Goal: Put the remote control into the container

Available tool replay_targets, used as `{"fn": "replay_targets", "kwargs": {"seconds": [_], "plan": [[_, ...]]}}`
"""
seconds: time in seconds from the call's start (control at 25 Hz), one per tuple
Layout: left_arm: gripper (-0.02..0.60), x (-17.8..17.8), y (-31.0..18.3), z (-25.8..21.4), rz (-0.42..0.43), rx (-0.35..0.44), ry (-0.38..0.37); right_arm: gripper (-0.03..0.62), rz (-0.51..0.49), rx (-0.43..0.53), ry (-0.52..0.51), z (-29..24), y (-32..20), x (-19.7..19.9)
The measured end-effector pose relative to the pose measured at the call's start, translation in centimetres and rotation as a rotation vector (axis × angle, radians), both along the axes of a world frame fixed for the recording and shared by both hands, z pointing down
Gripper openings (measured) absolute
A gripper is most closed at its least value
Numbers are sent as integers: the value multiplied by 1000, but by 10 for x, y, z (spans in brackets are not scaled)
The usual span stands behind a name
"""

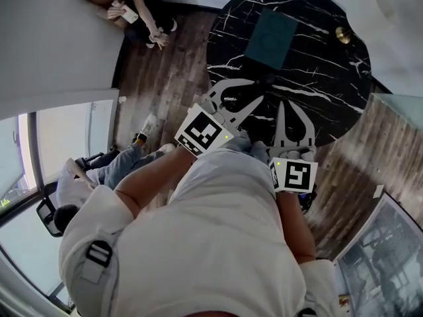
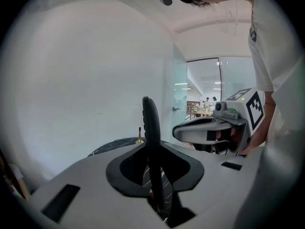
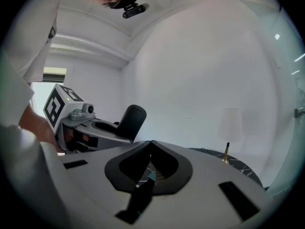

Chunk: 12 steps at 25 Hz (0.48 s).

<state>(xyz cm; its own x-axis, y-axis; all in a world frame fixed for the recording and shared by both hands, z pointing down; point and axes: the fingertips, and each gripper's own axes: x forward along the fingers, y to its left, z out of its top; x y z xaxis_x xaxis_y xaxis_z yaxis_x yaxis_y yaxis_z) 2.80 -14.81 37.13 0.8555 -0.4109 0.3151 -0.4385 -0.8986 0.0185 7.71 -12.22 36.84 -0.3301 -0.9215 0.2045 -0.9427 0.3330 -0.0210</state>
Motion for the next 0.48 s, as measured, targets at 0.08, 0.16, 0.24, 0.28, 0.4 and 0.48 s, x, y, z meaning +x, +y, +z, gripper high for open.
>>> {"fn": "replay_targets", "kwargs": {"seconds": [0.08,0.16,0.24,0.28,0.4,0.48], "plan": [[80,0,-5,14,6,-9,-33,11,3,-12,-8,6,-4,0],[78,1,-10,27,11,-18,-67,9,6,-22,-14,12,-8,1],[78,2,-15,42,16,-30,-95,9,14,-38,-14,21,-13,3],[80,2,-16,49,21,-36,-109,11,23,-50,-16,26,-15,4],[78,3,-19,70,43,-49,-160,9,49,-87,-23,44,-20,7],[80,3,-22,84,54,-59,-197,11,54,-108,-21,57,-24,7]]}}
